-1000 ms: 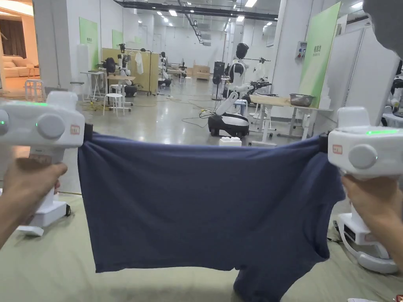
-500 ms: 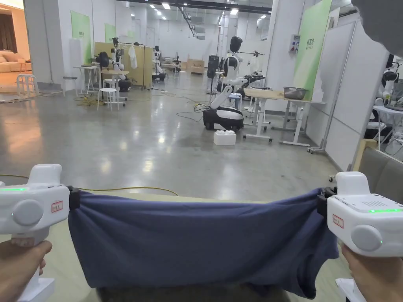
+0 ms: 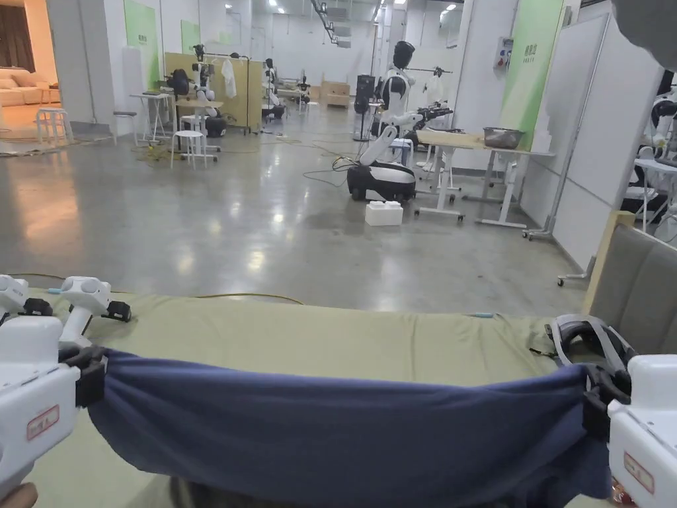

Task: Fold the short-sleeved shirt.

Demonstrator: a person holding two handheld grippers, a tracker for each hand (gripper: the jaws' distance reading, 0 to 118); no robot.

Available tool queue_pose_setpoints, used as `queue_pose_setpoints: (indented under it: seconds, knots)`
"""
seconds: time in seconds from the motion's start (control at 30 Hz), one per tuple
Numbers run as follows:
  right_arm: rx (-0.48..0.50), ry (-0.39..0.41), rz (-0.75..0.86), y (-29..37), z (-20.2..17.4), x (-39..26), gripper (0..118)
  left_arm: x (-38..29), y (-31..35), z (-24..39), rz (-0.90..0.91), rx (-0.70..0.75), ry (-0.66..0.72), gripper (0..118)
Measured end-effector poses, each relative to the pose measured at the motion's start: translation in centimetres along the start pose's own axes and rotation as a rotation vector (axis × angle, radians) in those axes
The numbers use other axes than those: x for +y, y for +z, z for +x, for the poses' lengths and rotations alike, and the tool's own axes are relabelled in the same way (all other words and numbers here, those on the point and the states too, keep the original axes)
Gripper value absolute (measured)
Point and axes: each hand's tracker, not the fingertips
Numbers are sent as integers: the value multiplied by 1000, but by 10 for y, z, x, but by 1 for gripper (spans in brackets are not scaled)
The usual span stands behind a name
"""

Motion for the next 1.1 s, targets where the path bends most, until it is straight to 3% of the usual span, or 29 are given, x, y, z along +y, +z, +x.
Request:
queue_pose_setpoints:
  seconds: [0.2, 0.57, 0.93, 1.1]
  knots:
    - [6, 46, -99, 34, -13, -58, 7, -73, 30, 4, -97, 18, -27, 5]
    - [21, 15, -413, 61, -34, -185, 7, -200, 46, 8, -368, 78, -56, 5]
    - [36, 50, -584, 75, -40, -227, 7, -235, 50, 1, -547, 72, -9, 5]
    - [56, 112, -678, 78, -42, -247, 8, -253, 56, 1, -614, 66, 5, 6]
